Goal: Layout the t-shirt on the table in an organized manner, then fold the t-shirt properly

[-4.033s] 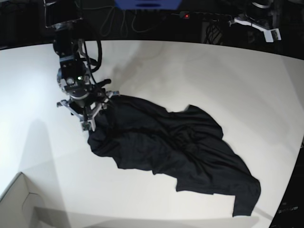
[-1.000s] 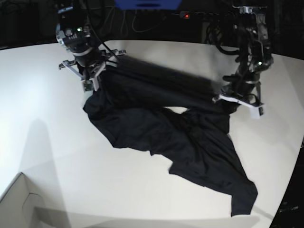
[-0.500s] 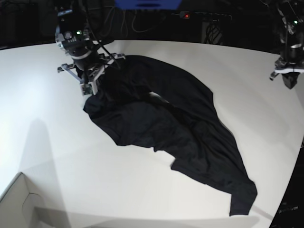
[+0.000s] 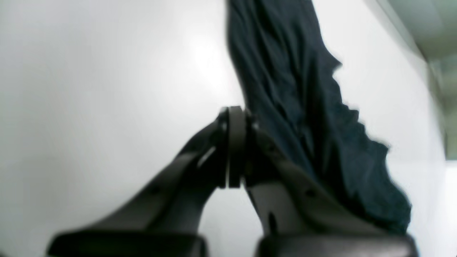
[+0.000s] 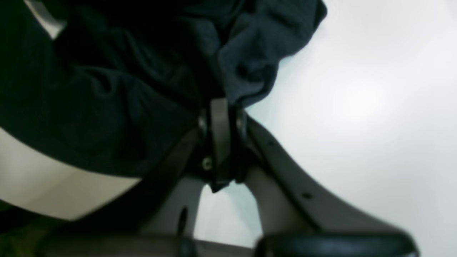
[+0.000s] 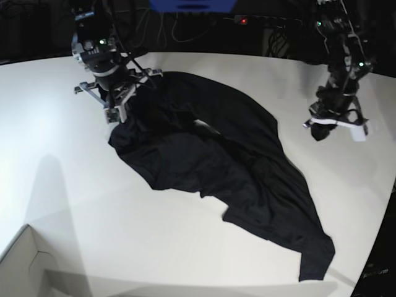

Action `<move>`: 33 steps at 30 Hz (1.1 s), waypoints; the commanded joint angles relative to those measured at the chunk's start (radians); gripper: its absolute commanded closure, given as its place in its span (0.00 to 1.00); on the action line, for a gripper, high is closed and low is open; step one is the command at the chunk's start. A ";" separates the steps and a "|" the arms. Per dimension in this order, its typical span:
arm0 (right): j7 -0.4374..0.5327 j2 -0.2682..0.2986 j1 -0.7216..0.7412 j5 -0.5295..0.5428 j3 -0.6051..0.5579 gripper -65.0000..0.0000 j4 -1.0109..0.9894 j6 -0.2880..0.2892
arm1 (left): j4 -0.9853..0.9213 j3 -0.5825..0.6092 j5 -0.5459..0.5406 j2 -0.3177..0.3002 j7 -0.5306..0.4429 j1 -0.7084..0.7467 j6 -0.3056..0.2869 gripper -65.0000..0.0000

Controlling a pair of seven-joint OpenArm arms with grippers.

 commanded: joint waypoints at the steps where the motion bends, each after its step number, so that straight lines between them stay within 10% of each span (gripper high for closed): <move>1: 0.015 0.001 0.000 0.001 0.001 1.00 0.017 -0.001 | -0.017 0.023 0.006 -0.006 -0.010 -0.027 -0.001 0.99; 26: 0.013 0.000 -0.017 0.001 -0.001 1.00 0.017 -0.001 | -0.149 0.163 0.109 -0.015 0.097 -0.133 -0.013 0.98; 33: 0.013 0.000 -0.014 0.001 -0.001 1.00 0.017 -0.001 | -0.139 0.163 0.117 -0.012 0.090 -0.132 -0.013 0.41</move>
